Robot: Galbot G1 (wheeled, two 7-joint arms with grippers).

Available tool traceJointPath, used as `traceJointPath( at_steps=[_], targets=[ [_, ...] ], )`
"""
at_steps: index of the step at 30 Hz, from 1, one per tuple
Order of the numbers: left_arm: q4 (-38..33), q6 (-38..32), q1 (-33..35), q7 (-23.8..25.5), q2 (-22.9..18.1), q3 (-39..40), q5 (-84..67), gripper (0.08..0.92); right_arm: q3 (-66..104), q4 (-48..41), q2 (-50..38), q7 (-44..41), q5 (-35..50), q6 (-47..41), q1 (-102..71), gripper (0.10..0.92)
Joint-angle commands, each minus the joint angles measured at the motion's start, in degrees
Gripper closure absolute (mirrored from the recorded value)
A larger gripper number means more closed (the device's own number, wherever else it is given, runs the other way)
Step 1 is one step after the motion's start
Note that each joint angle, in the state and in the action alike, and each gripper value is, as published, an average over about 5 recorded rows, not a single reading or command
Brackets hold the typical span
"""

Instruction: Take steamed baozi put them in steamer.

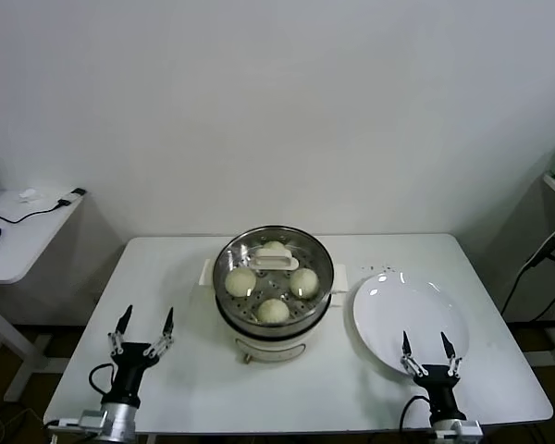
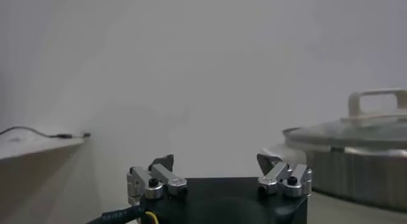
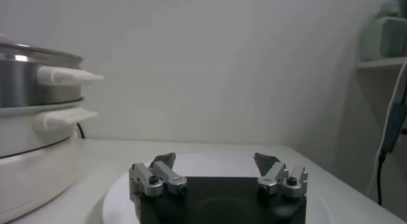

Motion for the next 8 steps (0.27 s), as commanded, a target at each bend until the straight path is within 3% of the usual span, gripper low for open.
traceJointPath(
  at_steps=[1, 8],
  targets=[
    [5.67, -5.37, 2.05, 0.10, -0.29, -0.46, -1.42, 0.177, -0.39, 0.06, 0.06, 0.24, 0.61, 0.23, 0.03, 0.203],
    [5.63, -4.12, 2.39, -0.48, -0.59, -0.02, -0.31, 0.177, -0.70, 0.29, 0.09, 0.22, 0.59, 0.33, -0.16, 0.203]
  ],
)
